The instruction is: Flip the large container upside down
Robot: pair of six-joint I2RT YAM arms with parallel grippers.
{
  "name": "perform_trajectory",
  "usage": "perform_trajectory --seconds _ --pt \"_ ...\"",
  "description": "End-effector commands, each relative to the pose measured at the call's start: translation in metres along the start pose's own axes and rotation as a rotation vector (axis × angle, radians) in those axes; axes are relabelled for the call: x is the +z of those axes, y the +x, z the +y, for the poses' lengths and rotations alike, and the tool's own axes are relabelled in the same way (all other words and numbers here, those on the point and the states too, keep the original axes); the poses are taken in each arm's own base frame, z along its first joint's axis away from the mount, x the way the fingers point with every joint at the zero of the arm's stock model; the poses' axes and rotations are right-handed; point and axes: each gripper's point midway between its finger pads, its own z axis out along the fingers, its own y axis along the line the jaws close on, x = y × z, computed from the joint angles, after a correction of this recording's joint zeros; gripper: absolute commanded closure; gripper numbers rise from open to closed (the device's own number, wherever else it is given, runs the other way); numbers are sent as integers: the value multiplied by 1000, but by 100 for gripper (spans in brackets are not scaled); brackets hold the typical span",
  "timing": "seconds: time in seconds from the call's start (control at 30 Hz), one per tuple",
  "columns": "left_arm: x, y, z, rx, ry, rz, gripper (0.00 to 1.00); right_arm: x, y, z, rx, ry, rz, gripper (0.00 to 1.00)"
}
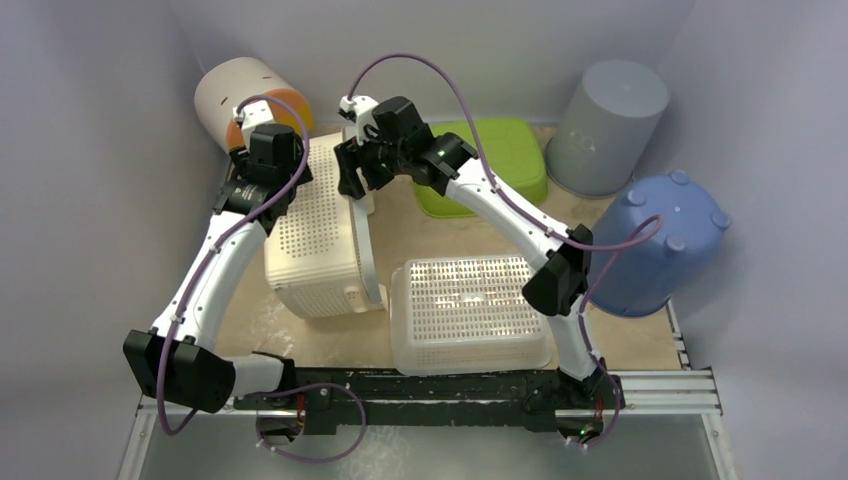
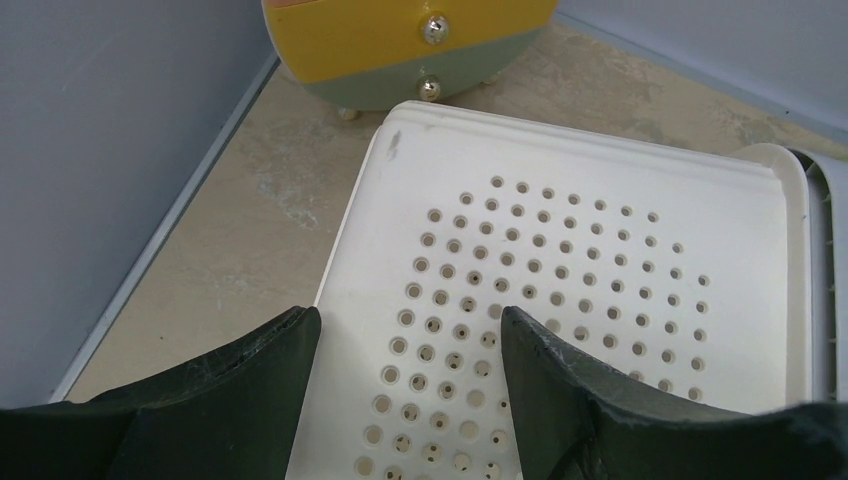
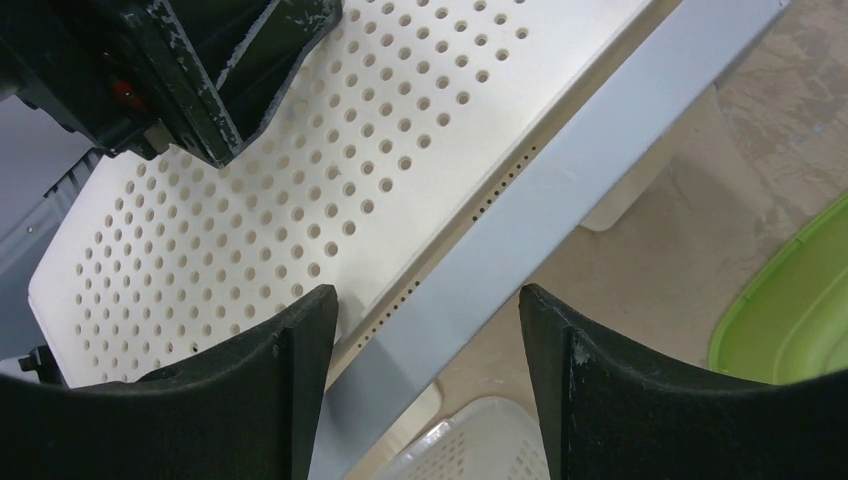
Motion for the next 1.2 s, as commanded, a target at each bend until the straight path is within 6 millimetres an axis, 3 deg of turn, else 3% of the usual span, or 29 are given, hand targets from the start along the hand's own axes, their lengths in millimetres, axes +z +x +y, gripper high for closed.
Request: perform_trajectory --seconds 0.0,0.13,0.23,0.43,0.77,0.87,1.17 --pt "0 -15 -6 -41 29 -42 33 -13 -22 12 -14 -24 -54 31" --pt "-4 -24 -9 -51 45 -55 33 -10 -13 3 -7 27 -29 32" --pt "-17 -44 -10 -68 69 -99 33 -12 2 -8 2 74 5 36" --pt "-38 -83 -6 -87 76 -169 33 -18 25 -48 83 204 46 62" --pt "-36 -72 1 -77 55 -151 32 -43 68 -131 227 363 60 66" --pt "-34 -71 1 -73 50 -146 32 -33 87 -144 244 358 97 66" --pt "-33 -74 3 -63 31 -148 32 19 128 -151 246 275 206 67"
